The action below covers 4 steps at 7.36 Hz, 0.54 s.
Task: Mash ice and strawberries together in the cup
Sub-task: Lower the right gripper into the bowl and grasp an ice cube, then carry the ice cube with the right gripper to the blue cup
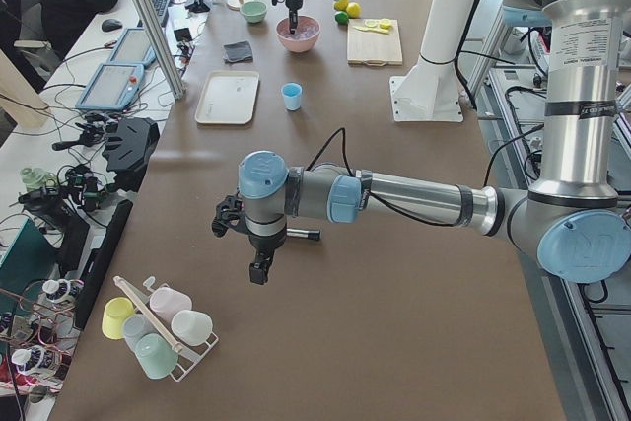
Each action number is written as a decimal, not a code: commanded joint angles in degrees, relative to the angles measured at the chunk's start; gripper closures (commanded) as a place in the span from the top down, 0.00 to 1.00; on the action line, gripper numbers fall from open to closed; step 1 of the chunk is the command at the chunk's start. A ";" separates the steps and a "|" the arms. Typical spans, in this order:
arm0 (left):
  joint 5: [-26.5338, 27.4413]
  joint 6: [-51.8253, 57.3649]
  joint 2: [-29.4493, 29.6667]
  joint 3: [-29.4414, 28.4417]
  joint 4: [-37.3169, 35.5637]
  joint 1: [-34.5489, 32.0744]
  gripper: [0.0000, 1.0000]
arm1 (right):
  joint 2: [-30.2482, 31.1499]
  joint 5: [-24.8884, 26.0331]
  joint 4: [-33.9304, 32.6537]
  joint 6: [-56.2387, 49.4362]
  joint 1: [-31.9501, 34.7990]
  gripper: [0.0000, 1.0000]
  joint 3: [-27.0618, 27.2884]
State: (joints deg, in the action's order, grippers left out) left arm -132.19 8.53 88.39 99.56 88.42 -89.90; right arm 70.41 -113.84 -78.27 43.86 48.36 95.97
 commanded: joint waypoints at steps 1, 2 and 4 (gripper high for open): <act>0.00 0.00 0.02 0.02 0.00 -0.02 0.99 | -1.06 -2.52 -3.01 0.09 2.09 0.18 4.12; 0.00 0.00 0.02 -0.06 0.00 -0.02 0.99 | -2.46 -3.14 -2.95 2.00 2.61 0.18 4.75; 0.00 0.00 0.02 0.11 0.00 -0.02 0.98 | -8.77 -2.27 -3.12 18.64 -0.96 0.18 3.97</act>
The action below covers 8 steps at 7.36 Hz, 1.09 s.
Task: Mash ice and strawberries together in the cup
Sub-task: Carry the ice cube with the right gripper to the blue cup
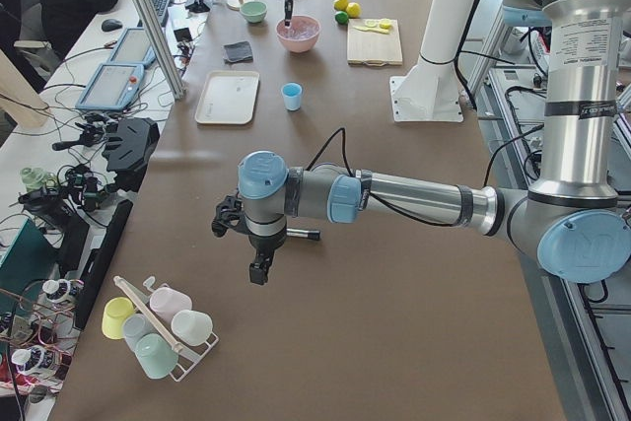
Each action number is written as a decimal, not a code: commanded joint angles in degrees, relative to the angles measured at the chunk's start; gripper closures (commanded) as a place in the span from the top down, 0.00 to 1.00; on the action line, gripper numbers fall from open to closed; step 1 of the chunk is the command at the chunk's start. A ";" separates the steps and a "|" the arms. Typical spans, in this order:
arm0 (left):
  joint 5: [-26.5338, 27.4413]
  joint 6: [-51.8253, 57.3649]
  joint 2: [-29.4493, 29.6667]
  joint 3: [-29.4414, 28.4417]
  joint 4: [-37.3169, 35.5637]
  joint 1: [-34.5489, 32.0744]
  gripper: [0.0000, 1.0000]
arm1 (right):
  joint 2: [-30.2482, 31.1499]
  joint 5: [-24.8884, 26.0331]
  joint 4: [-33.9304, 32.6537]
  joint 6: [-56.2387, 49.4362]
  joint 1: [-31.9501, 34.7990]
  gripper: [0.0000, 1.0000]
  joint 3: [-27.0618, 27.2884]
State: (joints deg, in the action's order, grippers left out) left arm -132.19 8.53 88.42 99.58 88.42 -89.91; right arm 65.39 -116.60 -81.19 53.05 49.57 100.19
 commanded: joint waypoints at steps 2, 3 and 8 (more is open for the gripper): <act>0.00 0.00 0.00 0.18 0.00 -0.09 0.98 | -9.20 5.91 -0.19 19.84 -7.87 0.18 -0.34; 0.00 0.00 0.00 0.18 0.00 -0.18 0.99 | -13.84 8.82 -0.19 25.90 -11.21 0.18 -1.74; 0.00 0.00 0.00 0.00 0.00 -0.26 0.99 | -26.81 21.14 0.51 40.00 -19.94 0.23 -14.41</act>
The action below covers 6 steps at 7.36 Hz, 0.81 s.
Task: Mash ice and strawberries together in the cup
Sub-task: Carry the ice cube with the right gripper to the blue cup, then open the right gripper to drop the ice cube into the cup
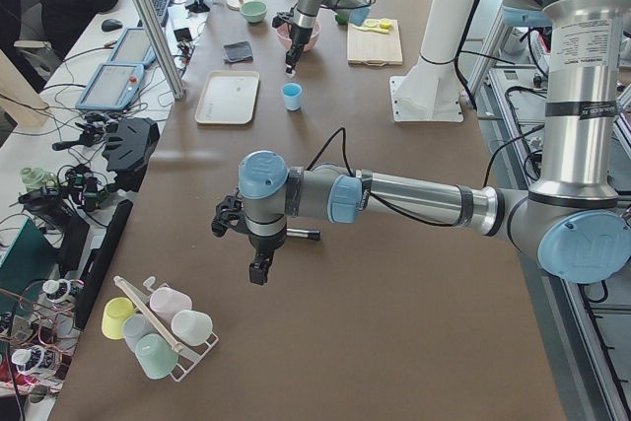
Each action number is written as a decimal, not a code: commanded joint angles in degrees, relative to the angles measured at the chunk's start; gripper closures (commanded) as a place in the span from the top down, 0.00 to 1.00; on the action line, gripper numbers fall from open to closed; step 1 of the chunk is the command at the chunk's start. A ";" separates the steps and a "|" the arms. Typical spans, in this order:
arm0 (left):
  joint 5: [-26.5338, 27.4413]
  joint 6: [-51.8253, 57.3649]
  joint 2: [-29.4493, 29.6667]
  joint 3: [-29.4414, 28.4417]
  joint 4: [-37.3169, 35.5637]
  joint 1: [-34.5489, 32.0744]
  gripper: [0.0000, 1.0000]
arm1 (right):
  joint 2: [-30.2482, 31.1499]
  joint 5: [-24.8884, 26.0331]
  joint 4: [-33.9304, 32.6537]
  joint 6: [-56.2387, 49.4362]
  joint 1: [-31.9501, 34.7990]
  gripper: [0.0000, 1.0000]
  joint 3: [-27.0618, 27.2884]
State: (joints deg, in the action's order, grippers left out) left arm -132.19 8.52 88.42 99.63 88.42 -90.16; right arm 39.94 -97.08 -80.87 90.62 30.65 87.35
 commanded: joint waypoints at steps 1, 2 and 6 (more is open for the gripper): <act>0.00 0.00 0.00 -0.05 0.00 -0.19 0.98 | -1.35 2.42 0.28 2.63 -1.38 0.23 -1.66; 0.00 0.00 0.00 -0.05 0.00 -0.28 0.98 | -1.35 2.42 0.28 2.63 -1.47 0.27 -1.57; 0.00 0.00 0.09 -0.05 0.00 -0.28 0.98 | -0.48 1.81 0.10 2.10 -1.12 0.99 0.17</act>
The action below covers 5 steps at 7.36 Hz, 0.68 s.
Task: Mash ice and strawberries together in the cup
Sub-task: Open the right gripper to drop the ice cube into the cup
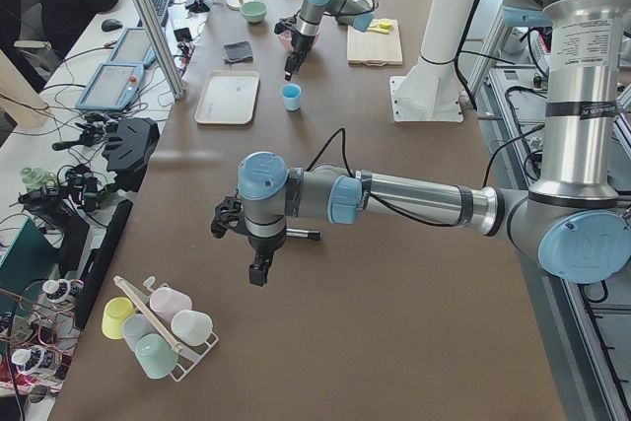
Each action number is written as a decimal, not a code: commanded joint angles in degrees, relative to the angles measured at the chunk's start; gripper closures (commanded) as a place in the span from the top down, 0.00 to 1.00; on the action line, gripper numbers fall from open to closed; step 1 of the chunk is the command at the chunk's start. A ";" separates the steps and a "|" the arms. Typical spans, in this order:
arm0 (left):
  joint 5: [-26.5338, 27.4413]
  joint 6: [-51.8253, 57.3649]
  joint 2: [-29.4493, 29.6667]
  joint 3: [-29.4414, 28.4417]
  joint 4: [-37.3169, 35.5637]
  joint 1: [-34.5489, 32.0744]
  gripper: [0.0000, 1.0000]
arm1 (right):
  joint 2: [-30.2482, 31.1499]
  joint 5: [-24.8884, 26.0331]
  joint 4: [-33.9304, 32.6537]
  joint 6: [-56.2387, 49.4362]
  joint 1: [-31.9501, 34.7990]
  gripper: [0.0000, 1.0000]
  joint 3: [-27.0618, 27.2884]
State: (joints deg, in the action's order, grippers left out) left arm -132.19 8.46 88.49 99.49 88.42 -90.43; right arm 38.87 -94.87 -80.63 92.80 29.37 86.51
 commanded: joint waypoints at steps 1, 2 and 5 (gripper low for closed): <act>0.00 0.06 0.02 -0.08 0.00 -0.01 0.98 | 4.51 -3.19 -0.49 -2.25 1.72 0.99 5.21; 0.00 0.06 -0.07 -0.08 0.09 -0.01 0.98 | 9.94 -11.83 -1.80 -11.58 6.26 0.99 10.03; -0.09 0.06 -0.07 0.18 0.09 -0.01 0.98 | 21.37 -18.05 -1.64 -27.96 14.36 0.99 14.80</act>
State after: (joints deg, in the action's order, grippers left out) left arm -132.26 8.52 88.43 99.56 88.50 -90.44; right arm 54.41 -109.78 -82.71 72.25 39.86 98.54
